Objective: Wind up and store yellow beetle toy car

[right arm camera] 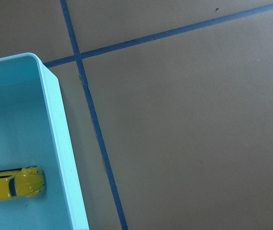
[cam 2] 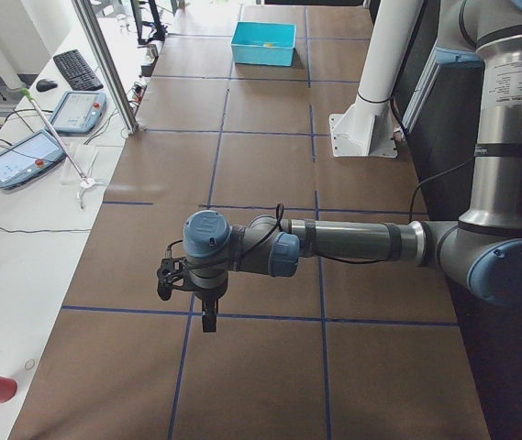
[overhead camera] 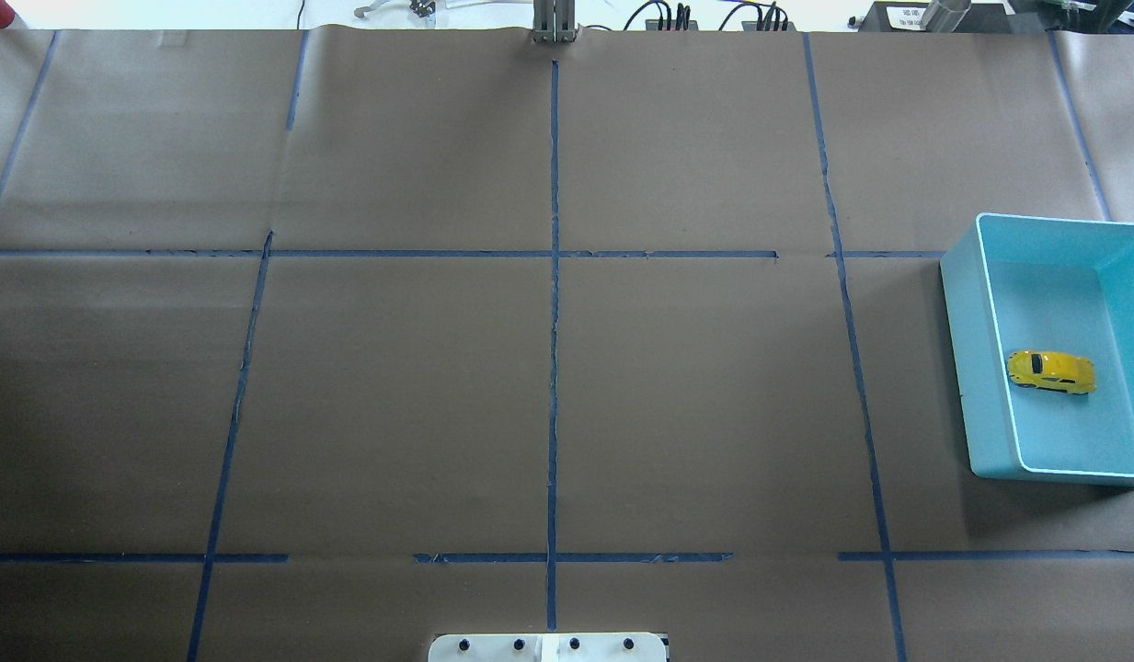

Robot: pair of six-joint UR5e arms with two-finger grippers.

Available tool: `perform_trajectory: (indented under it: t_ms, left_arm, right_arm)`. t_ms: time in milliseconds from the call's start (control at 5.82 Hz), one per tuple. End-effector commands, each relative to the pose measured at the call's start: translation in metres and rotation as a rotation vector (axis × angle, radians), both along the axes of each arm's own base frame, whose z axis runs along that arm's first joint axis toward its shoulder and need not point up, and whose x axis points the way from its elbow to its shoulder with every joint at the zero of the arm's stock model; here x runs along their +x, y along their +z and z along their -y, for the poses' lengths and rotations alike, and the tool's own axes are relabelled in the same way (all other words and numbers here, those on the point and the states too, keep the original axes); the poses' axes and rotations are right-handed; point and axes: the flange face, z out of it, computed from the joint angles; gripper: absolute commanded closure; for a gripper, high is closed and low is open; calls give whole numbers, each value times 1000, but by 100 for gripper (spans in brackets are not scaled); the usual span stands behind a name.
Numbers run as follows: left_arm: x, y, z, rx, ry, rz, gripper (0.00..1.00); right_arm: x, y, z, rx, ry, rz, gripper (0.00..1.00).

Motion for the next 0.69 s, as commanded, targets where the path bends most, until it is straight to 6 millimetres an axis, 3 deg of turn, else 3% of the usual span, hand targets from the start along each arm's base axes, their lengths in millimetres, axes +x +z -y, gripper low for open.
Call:
perform_trajectory:
  t_ms: [0, 172, 344, 516]
  left_arm:
    - [0, 0, 0, -1, 0, 0, 0]
    - [0, -3, 2, 12, 1, -1, 0]
    - [1, -3, 2, 12, 2, -3, 0]
    - [1, -4, 2, 16, 3, -4, 0]
  right_arm:
    - [-9, -5, 7, 32, -15, 71, 0]
    - [-13, -14, 18, 57, -31, 67, 0]
    - [-40, -17, 24, 86, -129, 44, 0]
    - [-45, -29, 35, 119, -156, 6, 0]
